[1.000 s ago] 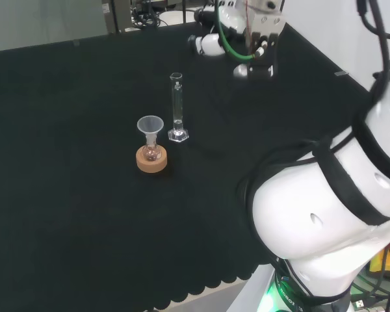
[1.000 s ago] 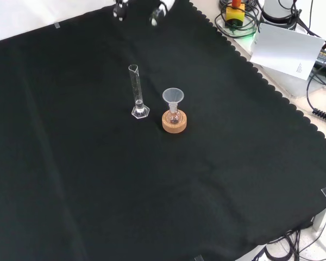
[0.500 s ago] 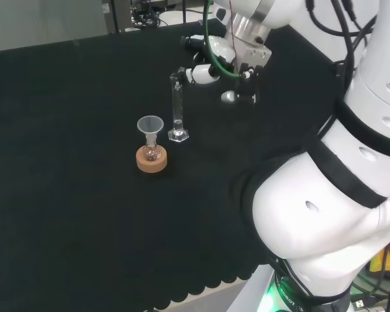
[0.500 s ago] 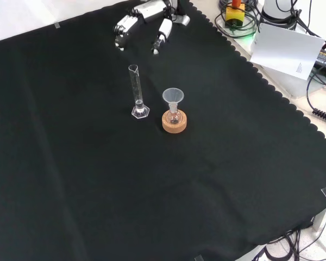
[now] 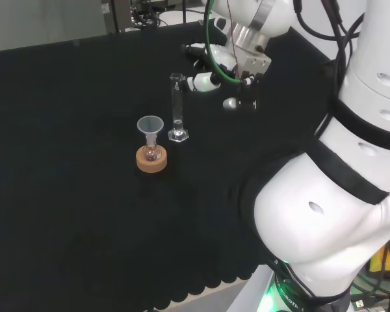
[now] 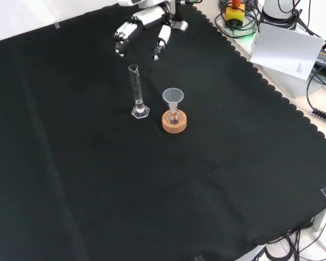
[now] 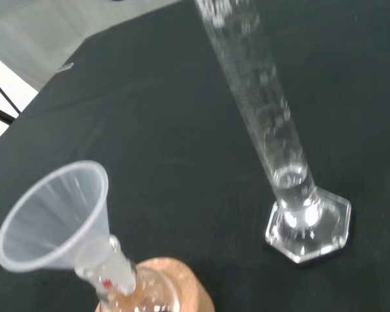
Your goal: Pick up the graduated cylinder.
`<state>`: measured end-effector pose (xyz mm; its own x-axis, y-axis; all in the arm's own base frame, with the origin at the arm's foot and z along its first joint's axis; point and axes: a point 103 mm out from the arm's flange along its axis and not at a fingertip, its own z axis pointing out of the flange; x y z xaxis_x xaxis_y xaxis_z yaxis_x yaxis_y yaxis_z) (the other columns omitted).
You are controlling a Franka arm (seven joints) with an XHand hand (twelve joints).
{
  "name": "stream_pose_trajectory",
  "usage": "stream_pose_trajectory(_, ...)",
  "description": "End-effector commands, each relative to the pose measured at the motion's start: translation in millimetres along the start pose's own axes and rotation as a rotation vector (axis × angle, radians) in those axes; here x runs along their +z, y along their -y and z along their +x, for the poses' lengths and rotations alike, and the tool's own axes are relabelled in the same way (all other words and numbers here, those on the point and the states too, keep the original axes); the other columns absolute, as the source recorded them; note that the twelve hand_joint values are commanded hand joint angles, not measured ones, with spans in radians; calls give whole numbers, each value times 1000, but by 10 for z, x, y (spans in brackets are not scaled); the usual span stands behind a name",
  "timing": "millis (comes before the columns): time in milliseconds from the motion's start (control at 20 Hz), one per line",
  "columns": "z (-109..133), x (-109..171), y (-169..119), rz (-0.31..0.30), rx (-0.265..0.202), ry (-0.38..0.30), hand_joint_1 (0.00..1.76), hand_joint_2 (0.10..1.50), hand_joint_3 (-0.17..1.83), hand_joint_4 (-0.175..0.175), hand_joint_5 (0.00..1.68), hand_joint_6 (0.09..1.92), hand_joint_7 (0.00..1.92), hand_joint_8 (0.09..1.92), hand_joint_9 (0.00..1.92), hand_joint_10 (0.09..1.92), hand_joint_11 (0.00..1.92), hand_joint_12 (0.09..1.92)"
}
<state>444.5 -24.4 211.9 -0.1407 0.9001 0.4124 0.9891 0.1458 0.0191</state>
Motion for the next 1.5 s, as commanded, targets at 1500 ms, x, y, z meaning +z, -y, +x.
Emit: stream_pose_trajectory(1500,-471,785,-32,31,-27,-320,848,907,-175,-49,477,87,316,708,560,620,262,1345)
